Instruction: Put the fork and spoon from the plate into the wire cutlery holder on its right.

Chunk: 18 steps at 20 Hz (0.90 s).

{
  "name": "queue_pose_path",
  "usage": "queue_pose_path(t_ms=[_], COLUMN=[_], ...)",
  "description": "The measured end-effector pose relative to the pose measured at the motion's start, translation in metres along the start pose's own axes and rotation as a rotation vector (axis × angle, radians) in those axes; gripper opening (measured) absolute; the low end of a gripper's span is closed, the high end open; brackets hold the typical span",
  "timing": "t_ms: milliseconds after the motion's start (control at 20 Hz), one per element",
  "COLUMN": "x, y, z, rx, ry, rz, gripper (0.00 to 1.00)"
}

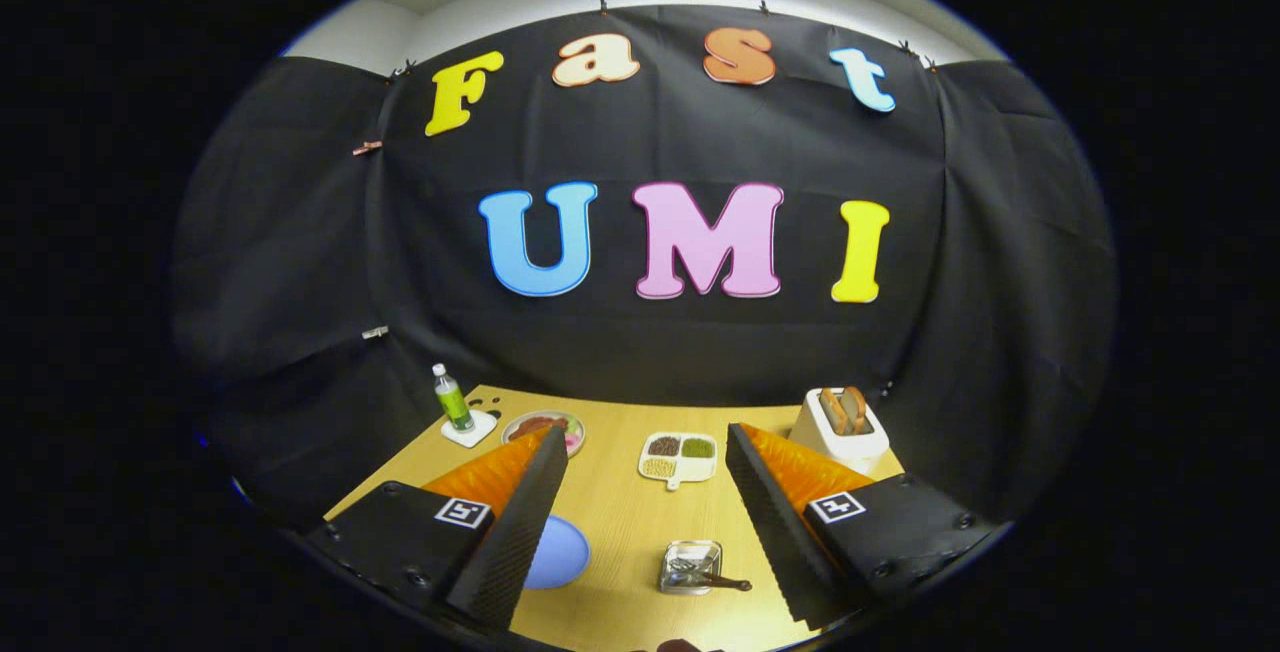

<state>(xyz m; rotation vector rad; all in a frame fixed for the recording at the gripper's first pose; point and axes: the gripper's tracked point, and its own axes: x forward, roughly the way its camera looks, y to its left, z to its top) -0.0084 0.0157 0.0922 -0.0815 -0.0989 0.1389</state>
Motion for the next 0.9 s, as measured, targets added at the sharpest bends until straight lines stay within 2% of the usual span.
queue_pose_path(t_ms=[150,300,900], x=[-0.003,-0.001,0.008], y=[0.001,0.005,-0.010], z=[0.016,0.013,-0.013], rx=[-0.024,-0.041,-0.021], ry=[-0.083,-0.086,-0.026], rz=[-0.023,-0.009,0.167], gripper=[0.99,0.99,0.99])
